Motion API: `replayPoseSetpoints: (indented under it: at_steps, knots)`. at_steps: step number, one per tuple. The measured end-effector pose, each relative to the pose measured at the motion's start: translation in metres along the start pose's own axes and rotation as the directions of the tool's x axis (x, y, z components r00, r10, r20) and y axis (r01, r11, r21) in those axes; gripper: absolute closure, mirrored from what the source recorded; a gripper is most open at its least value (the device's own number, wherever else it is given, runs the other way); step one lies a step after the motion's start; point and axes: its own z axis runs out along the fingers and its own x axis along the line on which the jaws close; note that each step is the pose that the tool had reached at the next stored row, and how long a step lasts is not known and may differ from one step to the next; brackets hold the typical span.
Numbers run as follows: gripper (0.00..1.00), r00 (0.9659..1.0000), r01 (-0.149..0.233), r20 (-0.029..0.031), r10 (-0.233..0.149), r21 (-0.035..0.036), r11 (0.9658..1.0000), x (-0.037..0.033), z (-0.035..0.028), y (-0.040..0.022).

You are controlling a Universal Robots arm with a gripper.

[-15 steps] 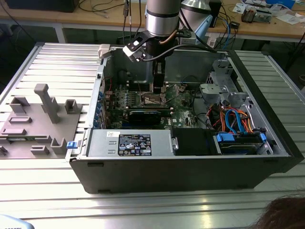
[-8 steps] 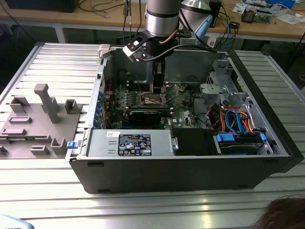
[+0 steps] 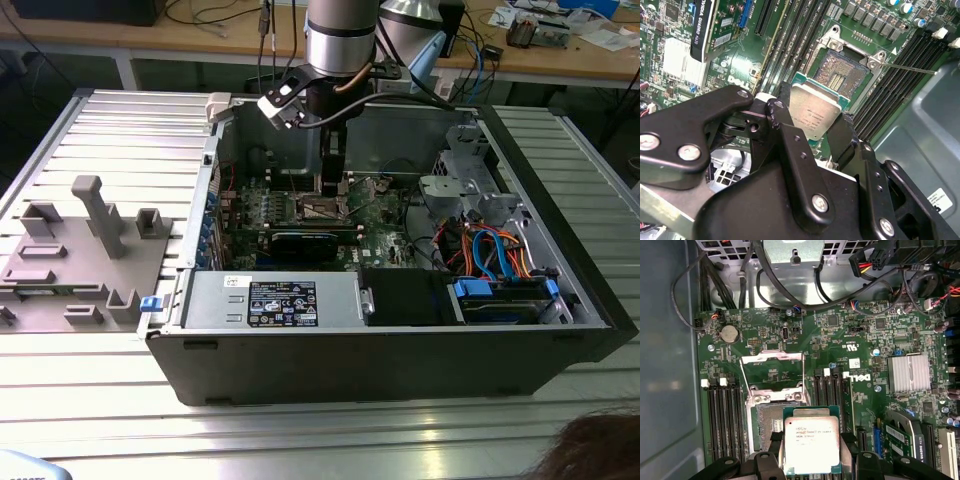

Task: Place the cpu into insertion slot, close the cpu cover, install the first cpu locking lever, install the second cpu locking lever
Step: 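Place the cpu into insertion slot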

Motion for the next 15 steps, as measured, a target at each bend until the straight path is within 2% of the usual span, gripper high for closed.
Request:
replayPoseSetpoints:
  at_steps: [15]
  knots:
    - [0.46,0.9999,-0.009,0.0048,0.009,0.0001,1.0,0.0,0.0001,0.0]
